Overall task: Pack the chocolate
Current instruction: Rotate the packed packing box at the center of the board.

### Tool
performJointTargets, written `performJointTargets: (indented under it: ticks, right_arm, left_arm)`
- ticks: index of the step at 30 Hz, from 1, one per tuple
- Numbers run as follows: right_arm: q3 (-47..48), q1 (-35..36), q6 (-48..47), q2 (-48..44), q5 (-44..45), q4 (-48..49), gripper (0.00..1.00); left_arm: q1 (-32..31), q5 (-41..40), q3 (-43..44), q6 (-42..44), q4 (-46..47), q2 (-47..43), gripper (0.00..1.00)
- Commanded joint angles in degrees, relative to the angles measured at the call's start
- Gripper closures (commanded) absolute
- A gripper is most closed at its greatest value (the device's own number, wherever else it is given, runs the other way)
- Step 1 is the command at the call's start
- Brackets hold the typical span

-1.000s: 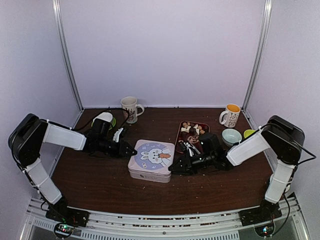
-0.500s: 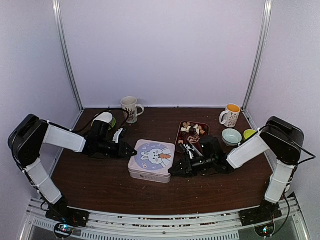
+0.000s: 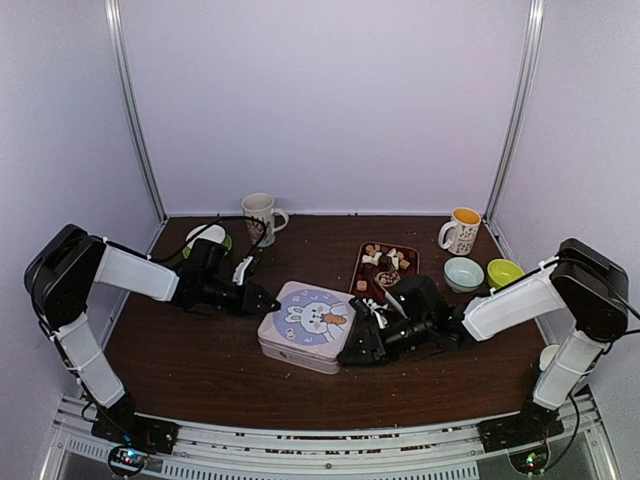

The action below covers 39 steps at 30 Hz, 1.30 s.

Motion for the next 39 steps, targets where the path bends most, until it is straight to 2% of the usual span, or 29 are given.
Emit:
performJointTargets:
  ticks: [1,8,13,16,21,26,32,36,39]
  right_arm:
    - [1.41,-3.66,-6.5,-5.82,3.92,-11.91,0.6]
    - [7.28,-9.66,-15.89,-9.27,6.47,-25.66,0.5]
    - [8.34,-13.7,-17.44,-9.11,5.86,-23.35,0.4]
    - [13.35,-14.49,-20.54,-5.91,5.29,-24.66,0.34]
    - [22.74,-14.92,-23.7,1.87,5.87,-25.79,0.3]
    - [29.97,-15.14,-25.56,8.86,8.55,-24.97,0.23]
    - [35.92,-15.12,-25.77,16.0,4.31,-24.34,0.26]
    - [37.04,-15.01,-26.38,18.99,-0.23,-24.61,0.29]
    - [36.12,-14.22,-27.65,19.4,-3.0,-25.27,0.31]
  left_arm:
    - [-0.63,-2.16,1.66,1.19,-2.92,2.03,0.68]
    - [-0.61,-6.11,4.99,2.33,-6.73,0.77,0.58]
    - [-0.62,-10.06,5.25,2.08,-8.63,-3.19,0.48]
    - [-0.68,-11.72,4.7,1.89,-10.44,-7.28,0.45]
    - [-2.0,-14.39,3.01,1.53,-17.28,-14.59,0.42]
    - [-6.25,-15.86,-3.35,-4.91,-18.37,-21.47,0.42]
    - [-11.89,-18.3,-9.51,-13.58,-13.69,-26.04,0.42]
    - [-12.18,-17.88,-14.25,-17.61,-7.17,-26.16,0.42]
    - [-12.19,-18.0,-16.48,-19.36,-3.11,-25.42,0.37]
